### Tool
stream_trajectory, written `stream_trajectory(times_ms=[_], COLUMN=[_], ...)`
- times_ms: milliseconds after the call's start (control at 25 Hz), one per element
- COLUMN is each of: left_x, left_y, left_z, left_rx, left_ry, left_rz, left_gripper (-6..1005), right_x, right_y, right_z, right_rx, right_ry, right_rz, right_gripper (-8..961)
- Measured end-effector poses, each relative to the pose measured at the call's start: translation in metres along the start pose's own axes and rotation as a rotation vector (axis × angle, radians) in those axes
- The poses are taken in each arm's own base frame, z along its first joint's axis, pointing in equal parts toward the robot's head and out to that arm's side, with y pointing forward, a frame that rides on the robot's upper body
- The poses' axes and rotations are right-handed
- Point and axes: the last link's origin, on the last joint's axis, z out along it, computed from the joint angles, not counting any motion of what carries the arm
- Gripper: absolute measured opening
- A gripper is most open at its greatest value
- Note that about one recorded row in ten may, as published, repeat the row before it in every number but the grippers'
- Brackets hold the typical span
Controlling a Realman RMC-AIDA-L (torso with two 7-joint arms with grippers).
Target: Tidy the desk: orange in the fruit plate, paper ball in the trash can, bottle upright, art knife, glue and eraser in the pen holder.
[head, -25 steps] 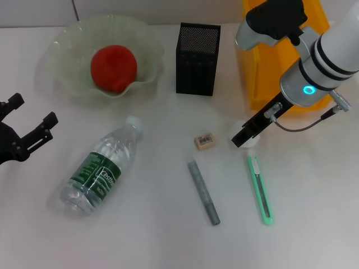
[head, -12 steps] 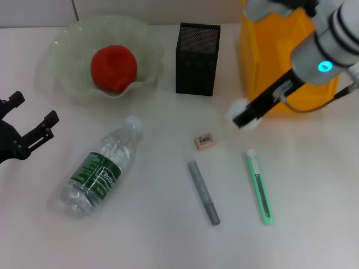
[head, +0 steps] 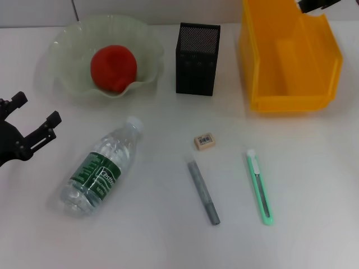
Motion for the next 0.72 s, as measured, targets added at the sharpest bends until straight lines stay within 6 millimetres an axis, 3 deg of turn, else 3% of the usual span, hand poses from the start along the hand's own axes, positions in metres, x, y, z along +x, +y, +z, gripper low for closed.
stream_trajectory(times_ms=[360, 480, 720], left_x=[0.001, 0.003, 0.007], left_y=[0.002, 0.003, 0.005], left_z=[0.001, 0.002, 0.001], left_rx=[-0.014, -0.023, -0.028], left_ry=[0.011, 0.02, 0.06], left_rz=[-0.003, -0.002, 0.023], left_gripper=[818, 817, 814], right_x=[0.011, 0.011, 0.011], right_y=[-0.006, -0.006, -0.001], right_z=[0.031, 0.032, 0.016], right_rx=[0.037, 0.039, -0.018], right_ry=[-0.019, -0.036, -0.122], right_rz=[0.026, 0.035, 0.066], right_gripper=[651, 669, 833])
